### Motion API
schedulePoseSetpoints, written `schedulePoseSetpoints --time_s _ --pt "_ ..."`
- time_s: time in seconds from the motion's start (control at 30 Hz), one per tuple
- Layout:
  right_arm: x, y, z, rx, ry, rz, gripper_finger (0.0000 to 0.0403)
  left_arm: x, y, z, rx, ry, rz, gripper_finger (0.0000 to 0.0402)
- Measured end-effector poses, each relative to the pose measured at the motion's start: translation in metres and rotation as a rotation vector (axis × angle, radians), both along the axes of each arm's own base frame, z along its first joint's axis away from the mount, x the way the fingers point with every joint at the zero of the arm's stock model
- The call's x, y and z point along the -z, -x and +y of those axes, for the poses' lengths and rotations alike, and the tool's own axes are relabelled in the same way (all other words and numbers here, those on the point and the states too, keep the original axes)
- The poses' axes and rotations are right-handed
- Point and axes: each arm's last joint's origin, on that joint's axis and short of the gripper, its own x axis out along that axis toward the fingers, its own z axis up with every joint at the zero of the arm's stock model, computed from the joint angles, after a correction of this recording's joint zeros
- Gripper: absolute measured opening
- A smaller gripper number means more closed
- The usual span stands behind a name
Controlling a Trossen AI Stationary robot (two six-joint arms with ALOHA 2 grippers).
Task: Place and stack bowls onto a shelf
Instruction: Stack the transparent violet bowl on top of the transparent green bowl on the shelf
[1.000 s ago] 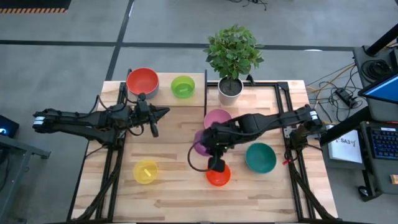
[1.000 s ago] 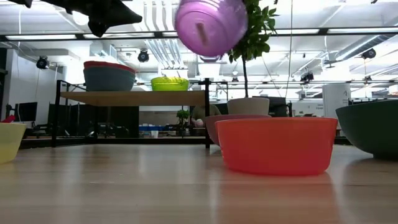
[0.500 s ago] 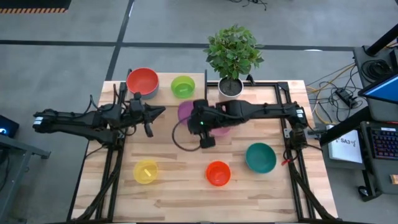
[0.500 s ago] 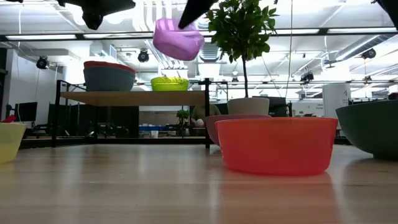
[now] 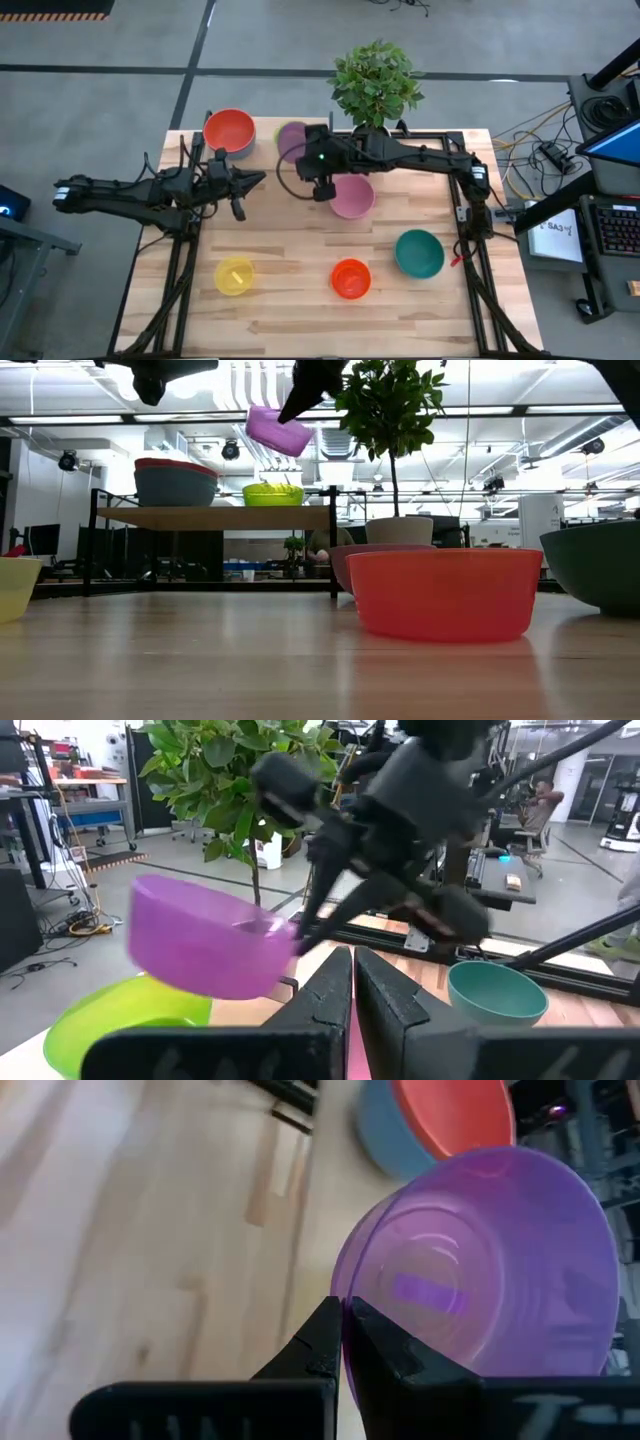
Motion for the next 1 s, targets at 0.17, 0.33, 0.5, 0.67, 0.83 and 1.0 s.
schedulePoseSetpoints --time_s 0.17,0.33,0.5,0.67,0.83,1.0 --pt "0.013 -0.012 -0.019 0.008 0.029 -0.011 0.0009 0.0 0.0 0.0 0.0 0.0 -0.002 0.0" --pt "0.029 -0.019 -0.036 0.014 0.058 0.037 0.0009 0.0 0.001 0.0 0.0 -0.008 0.001 0.0" --pt "0.033 -0.019 -0.048 0.034 0.067 0.048 0.0009 0.0 0.001 0.0 0.0 -0.013 0.003 0.0" --pt "0.032 -0.018 -0.055 0.052 0.065 0.041 0.0009 0.0 0.001 0.0 0.0 -0.018 0.005 0.0" --pt "0.033 -0.018 -0.056 0.049 0.063 0.034 0.0009 0.0 0.001 0.0 0.0 -0.018 0.004 0.0" --pt "0.037 -0.02 -0.057 0.048 0.061 0.045 0.0009 0.0 0.001 0.0 0.0 -0.018 0.004 0.0"
